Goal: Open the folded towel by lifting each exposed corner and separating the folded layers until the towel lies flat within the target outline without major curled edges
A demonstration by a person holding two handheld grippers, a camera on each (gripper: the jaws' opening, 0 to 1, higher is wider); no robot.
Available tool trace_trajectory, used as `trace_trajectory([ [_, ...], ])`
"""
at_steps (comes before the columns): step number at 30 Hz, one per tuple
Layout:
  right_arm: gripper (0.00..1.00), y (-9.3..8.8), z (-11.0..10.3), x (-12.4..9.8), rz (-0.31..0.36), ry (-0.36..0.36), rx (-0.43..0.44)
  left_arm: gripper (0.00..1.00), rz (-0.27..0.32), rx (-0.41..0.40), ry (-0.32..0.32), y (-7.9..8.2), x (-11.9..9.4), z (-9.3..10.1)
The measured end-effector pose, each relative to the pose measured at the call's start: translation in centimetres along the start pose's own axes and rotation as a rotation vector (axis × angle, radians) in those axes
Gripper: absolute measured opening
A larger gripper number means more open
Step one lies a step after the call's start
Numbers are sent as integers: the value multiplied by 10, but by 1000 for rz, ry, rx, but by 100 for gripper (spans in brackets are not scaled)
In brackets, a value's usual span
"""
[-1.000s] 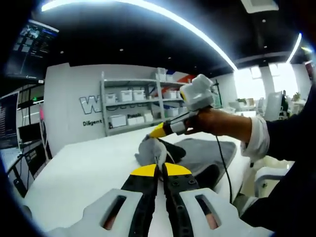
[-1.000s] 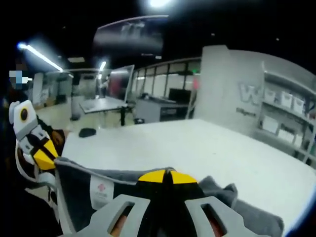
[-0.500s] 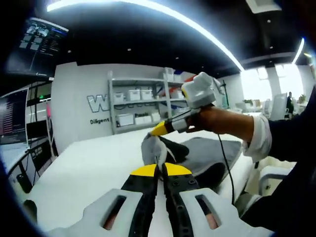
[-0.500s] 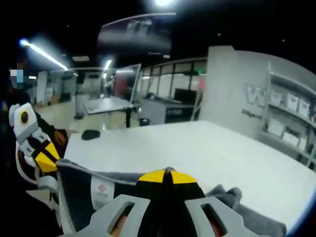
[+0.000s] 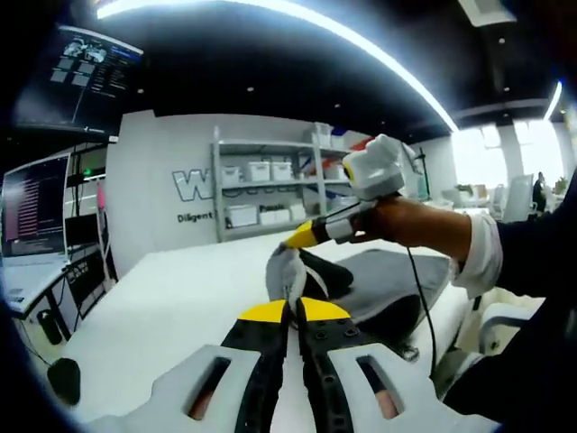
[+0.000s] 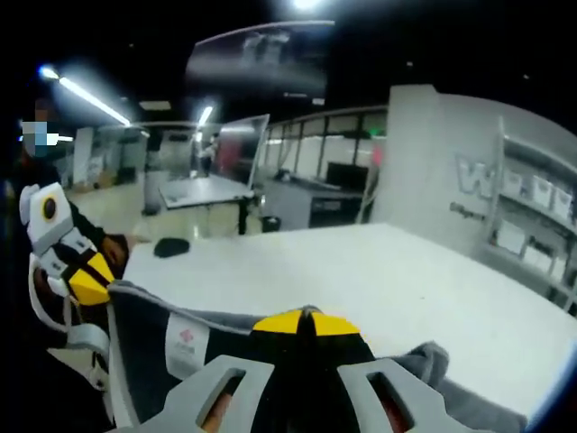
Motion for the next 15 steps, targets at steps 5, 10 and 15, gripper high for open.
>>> trace_trajectory([
  [5, 0, 2, -6, 7, -5, 11, -17, 4, 1, 5, 13, 1, -3, -3],
  [10, 0, 5, -12, 14, -7, 18, -33, 4, 1, 11, 32, 2, -8, -9],
  [15, 0, 12, -12, 27, 0, 22, -34, 4, -4, 37, 65, 1, -11, -16],
])
Point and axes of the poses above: the point that each gripper's makers call its tool centre point, and the gripper's own axes: x roughly forward along the fingers, z roughly to its right, y roughly out of its top, the point moved 7 cm from there along -x, roughly backward along the fingers, and after that the axes turned 8 degrees about -x, right-handed, at the moved point
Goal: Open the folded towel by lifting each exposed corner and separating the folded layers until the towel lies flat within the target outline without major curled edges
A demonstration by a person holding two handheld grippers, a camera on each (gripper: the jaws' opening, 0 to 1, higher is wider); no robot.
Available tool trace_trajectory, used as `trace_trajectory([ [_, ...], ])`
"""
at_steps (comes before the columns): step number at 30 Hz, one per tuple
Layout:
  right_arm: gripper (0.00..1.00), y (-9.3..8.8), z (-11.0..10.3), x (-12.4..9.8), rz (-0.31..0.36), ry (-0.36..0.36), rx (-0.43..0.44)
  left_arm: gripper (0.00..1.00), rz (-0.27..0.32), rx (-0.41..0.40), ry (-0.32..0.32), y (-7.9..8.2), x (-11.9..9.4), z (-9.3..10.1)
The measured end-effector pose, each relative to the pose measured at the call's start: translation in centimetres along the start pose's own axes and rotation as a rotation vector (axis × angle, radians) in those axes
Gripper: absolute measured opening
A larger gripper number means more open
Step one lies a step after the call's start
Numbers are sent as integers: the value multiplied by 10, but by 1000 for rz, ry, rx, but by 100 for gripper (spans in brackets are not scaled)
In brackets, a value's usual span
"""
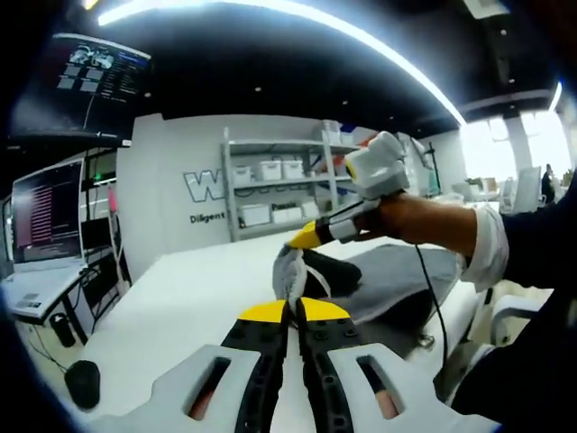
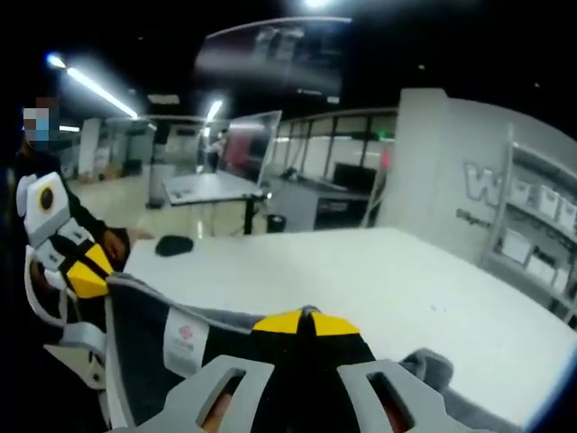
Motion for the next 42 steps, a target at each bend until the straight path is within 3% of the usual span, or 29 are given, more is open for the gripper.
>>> trace_trajectory([
  [17, 0, 19, -13, 33, -4, 38, -22, 4, 23, -3, 73, 4, -16, -30],
  [42, 0, 37, -34, 70, 27, 85, -39, 4, 38, -24, 156, -17, -42, -67],
])
Point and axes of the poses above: the point that each gripper's makers call its tool centre point, and the gripper's own axes: x roughly forward along the fingers, z roughly to its right, y roughly out of its top, the point moved 7 cm from there along -x, roughly backward along the fingers, and after that the axes turned 8 degrees about -x, right-handed, at the moved point
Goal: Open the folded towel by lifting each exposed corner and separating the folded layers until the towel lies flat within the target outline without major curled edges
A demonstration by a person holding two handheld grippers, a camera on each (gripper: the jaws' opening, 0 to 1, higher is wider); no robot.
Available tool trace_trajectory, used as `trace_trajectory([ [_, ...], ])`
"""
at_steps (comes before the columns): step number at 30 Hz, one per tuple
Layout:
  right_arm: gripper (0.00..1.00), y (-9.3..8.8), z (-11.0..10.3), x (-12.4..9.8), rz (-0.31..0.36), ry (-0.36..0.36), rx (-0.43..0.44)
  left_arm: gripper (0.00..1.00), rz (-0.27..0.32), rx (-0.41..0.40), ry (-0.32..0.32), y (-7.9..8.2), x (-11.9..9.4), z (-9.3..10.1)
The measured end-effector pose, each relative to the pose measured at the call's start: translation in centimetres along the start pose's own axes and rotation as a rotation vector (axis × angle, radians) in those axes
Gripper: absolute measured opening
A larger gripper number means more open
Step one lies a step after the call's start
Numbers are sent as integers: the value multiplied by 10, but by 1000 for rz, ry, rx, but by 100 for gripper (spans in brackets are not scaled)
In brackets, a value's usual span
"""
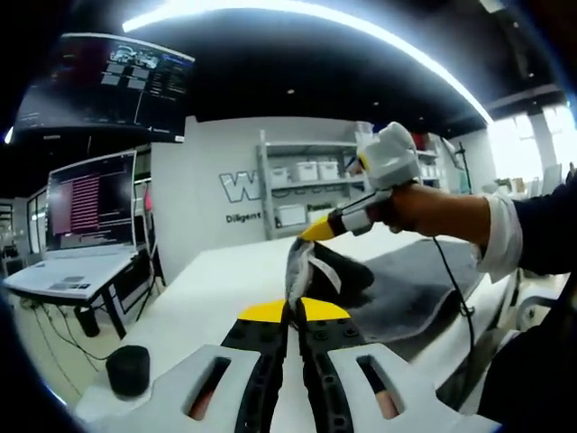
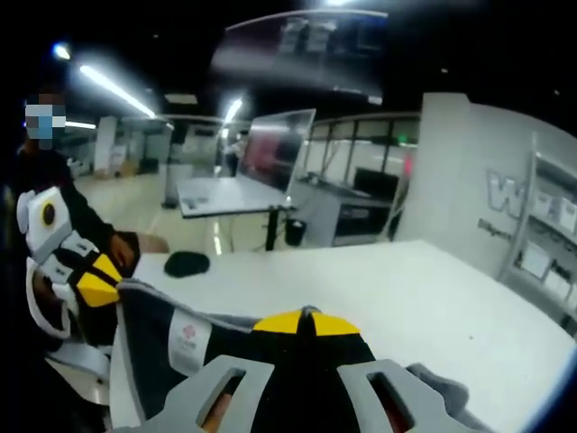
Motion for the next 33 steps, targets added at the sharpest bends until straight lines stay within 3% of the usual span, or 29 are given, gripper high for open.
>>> trace_trajectory([
  [18, 0, 13, -21, 24, 20, 27, -8, 4, 5, -23, 49, -7, -14, -21],
  [28, 0, 5, -33, 40, 27, 58, 26, 4, -25, -39, 81, -20, -18, -34],
  [33, 0, 2, -36, 52, 22, 72, 39, 4, -56, -7, 104, -31, -20, -35],
])
Point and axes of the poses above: the point that each gripper's makers call its tool centre point, and the gripper's own axes: x roughly forward along the fingers, z roughly to its right, y roughly out of its top, the point moved 7 cm from there along -x, roughly backward along the fingers, and after that the axes turned 8 degrees about -x, right-handed, at the moved point
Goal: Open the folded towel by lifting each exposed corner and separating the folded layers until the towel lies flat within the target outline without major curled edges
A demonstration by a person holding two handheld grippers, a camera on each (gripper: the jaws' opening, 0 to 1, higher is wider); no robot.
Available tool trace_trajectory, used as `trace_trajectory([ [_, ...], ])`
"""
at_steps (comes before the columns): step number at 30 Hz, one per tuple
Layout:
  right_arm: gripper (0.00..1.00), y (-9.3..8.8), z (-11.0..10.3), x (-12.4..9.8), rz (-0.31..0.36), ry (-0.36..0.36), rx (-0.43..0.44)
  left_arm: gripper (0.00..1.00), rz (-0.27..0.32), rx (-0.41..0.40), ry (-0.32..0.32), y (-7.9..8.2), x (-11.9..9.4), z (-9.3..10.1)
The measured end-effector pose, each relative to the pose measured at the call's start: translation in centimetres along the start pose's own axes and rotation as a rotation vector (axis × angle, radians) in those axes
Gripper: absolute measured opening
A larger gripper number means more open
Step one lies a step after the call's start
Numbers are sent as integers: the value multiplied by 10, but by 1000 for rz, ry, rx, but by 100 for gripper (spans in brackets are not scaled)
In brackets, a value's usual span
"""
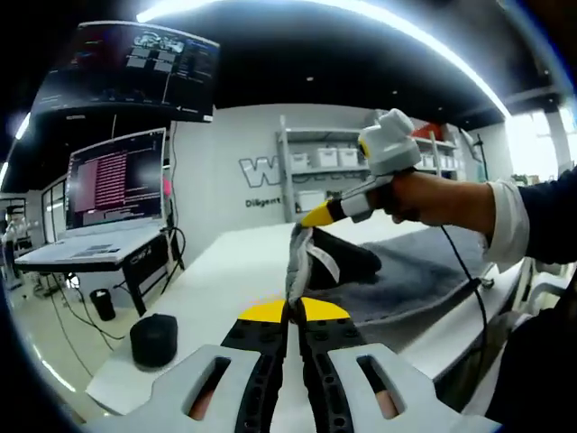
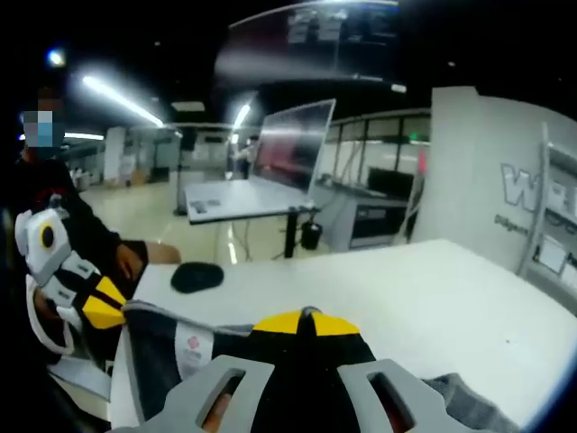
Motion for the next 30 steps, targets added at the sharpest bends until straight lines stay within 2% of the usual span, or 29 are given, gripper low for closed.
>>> trace_trajectory([
  [10, 0, -3, -14, 27, -2, 2, -41, 2, -38, 22, 48, -15, -5, -11],
  [23, 0, -16, -37, 48, -30, 37, -43, 2, -90, 11, 48, -27, -4, -11],
  [30, 0, -16, -43, 66, -46, 62, -51, 1, -133, -10, 45, -38, -6, -17],
])
Point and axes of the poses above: the point that each gripper's makers call its tool centre point, and the gripper's own axes: x roughly forward along the fingers, z roughly to its right, y roughly out of its top, the point moved 7 cm from there along -x, roughly backward along the fingers, and after that the axes turned 8 degrees about -x, right-handed, at the moved point
